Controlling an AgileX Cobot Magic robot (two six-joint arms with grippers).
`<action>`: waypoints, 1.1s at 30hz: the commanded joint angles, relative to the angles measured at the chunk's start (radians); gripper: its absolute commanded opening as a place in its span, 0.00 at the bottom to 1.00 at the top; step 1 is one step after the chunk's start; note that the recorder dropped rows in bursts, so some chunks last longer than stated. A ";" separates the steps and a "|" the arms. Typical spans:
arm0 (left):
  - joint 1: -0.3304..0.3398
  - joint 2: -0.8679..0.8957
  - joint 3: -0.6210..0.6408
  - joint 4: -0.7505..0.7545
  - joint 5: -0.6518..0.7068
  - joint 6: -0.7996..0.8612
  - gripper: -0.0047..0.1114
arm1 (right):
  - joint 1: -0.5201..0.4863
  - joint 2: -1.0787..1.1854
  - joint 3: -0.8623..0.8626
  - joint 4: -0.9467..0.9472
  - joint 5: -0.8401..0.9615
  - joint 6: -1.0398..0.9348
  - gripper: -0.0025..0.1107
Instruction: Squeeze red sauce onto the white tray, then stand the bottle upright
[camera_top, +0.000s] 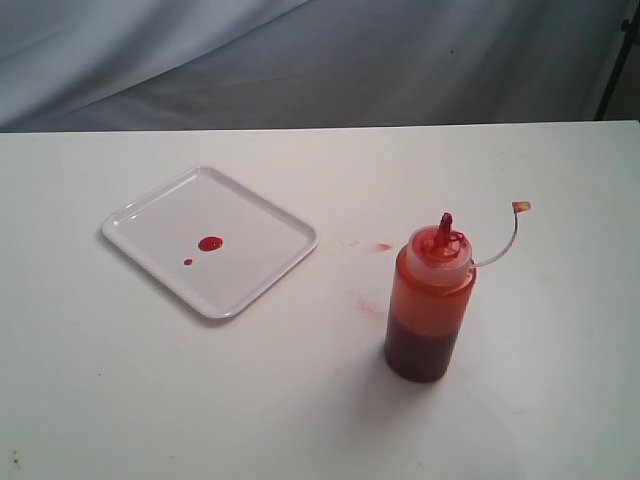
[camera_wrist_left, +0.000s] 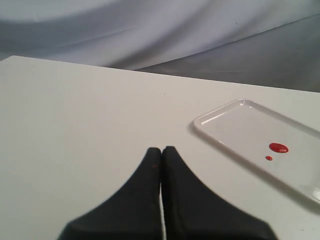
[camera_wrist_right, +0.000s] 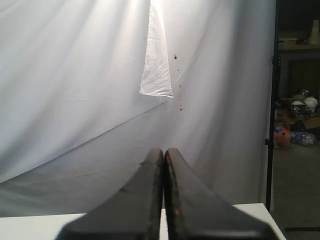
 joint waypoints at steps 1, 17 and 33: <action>0.003 -0.005 0.006 0.010 0.005 -0.002 0.04 | 0.000 -0.007 0.005 -0.004 0.007 -0.003 0.02; 0.003 -0.005 0.006 0.010 0.007 -0.005 0.04 | 0.000 -0.007 0.005 -0.004 0.007 -0.003 0.02; 0.003 -0.005 0.006 -0.130 0.005 0.213 0.04 | 0.000 -0.007 0.005 -0.004 0.007 -0.003 0.02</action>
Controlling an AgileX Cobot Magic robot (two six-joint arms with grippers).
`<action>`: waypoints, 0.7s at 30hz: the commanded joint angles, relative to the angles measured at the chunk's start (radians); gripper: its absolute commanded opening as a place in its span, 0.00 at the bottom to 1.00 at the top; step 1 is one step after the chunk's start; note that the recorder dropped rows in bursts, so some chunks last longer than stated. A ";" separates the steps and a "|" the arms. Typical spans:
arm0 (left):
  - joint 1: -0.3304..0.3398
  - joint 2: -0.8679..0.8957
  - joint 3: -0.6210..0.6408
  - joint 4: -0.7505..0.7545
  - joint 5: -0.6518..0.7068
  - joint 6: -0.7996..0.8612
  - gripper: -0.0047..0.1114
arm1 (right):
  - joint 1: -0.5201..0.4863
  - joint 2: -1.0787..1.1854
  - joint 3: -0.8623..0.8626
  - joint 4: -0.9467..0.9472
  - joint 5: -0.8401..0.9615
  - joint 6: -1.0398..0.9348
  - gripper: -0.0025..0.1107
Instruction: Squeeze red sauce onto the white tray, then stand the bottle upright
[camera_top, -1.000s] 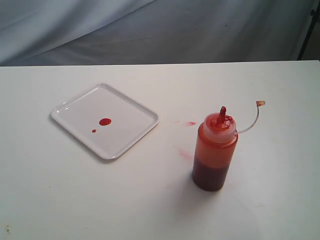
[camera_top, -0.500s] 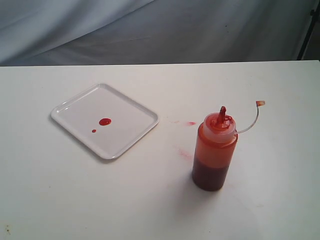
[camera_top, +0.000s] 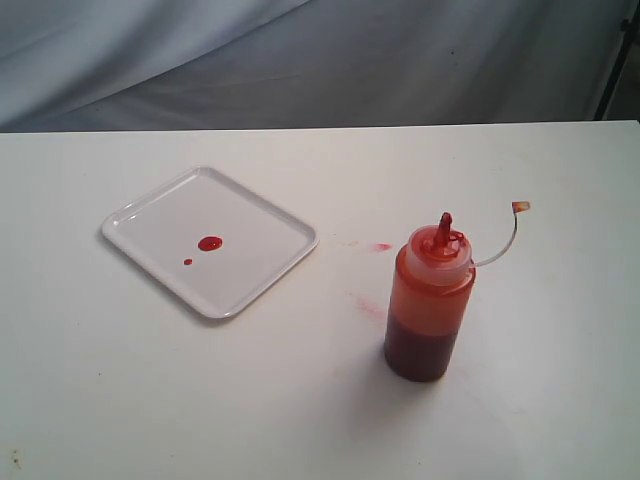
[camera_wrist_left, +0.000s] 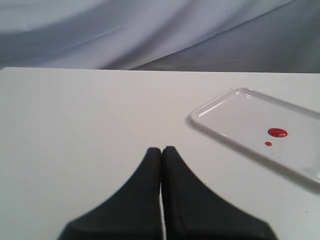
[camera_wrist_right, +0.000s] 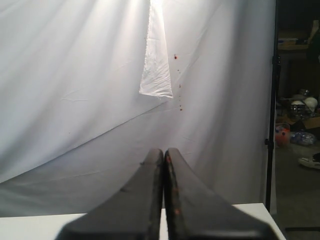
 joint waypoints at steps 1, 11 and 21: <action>0.003 -0.005 0.006 -0.028 -0.004 0.017 0.04 | 0.000 -0.007 0.005 -0.004 0.007 -0.003 0.02; 0.003 -0.005 0.006 -0.034 -0.003 0.017 0.04 | 0.000 -0.007 0.005 -0.004 0.007 -0.003 0.02; 0.003 -0.005 0.006 -0.034 -0.003 0.017 0.04 | 0.000 -0.007 0.005 -0.004 0.007 -0.003 0.02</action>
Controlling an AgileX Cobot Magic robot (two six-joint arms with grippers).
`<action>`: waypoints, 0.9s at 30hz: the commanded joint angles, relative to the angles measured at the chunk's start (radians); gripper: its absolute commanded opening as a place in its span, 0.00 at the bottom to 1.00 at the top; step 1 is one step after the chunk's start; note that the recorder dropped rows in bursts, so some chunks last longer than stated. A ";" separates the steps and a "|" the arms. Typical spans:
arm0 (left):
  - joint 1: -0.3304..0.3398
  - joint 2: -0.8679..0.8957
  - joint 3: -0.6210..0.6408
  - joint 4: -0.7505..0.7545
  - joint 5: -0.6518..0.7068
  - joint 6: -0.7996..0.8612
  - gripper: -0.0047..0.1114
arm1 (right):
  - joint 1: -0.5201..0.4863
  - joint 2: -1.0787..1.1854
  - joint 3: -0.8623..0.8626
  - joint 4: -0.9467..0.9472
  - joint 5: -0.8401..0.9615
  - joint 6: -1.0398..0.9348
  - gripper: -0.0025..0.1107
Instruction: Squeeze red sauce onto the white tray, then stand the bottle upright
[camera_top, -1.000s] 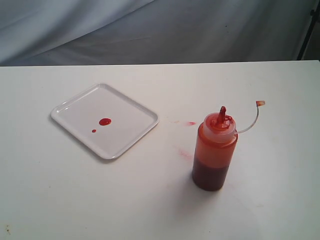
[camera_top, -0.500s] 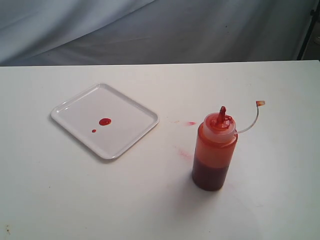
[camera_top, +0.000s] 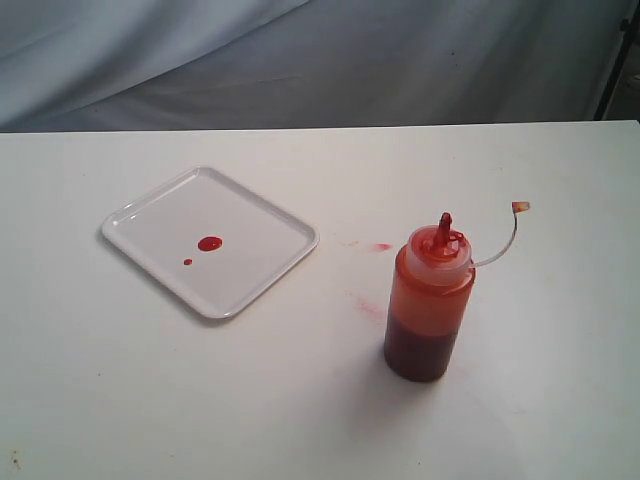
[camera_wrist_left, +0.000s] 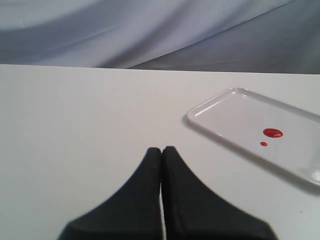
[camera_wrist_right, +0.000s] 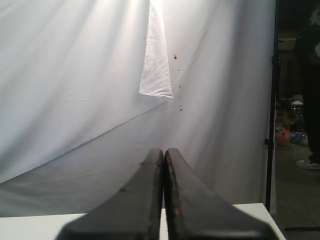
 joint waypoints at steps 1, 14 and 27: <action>0.003 -0.005 0.006 -0.006 -0.005 0.003 0.04 | 0.000 -0.007 0.005 -0.004 0.007 -0.003 0.02; 0.003 -0.005 0.006 -0.006 -0.005 0.003 0.04 | -0.012 -0.033 0.009 0.057 -0.033 -0.010 0.02; 0.003 -0.005 0.006 -0.006 -0.005 0.003 0.04 | -0.504 -0.386 0.308 0.108 -0.431 0.059 0.02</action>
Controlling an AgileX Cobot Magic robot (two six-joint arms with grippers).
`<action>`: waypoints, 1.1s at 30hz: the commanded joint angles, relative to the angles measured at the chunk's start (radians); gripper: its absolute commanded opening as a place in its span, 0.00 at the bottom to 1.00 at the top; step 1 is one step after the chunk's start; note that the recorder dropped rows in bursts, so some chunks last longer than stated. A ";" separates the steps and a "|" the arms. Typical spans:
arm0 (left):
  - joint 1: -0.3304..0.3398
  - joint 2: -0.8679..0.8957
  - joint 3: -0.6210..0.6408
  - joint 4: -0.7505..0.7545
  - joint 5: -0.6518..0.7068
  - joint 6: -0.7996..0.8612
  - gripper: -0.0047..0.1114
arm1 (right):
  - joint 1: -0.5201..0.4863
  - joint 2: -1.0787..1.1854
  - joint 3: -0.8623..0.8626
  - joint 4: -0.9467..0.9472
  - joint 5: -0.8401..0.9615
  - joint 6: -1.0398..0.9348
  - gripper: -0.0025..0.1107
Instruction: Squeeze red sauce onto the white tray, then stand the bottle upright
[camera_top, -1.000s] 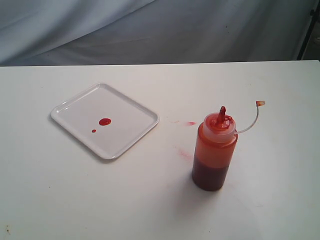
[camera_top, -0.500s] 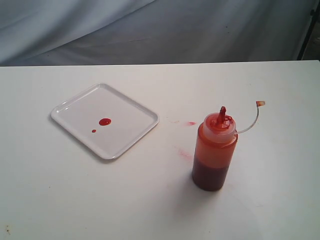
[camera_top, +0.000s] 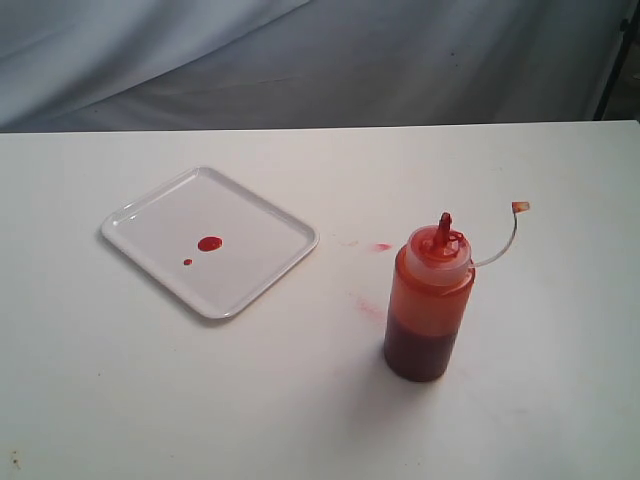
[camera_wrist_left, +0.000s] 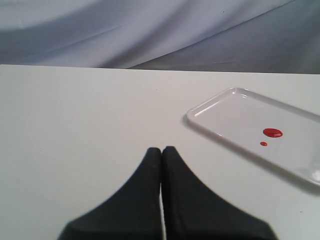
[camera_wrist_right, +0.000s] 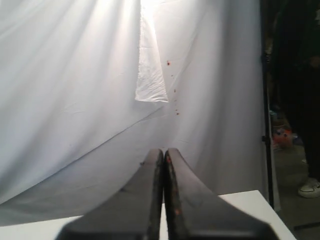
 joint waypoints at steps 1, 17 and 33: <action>0.003 -0.005 0.006 -0.006 -0.005 0.000 0.04 | -0.143 -0.095 0.084 0.014 -0.084 0.074 0.02; 0.003 -0.005 0.006 -0.006 -0.005 0.000 0.04 | -0.170 -0.103 0.100 0.002 -0.214 0.073 0.02; 0.003 -0.005 0.006 -0.006 -0.005 0.000 0.04 | -0.170 -0.144 0.100 1.314 -0.189 -1.281 0.02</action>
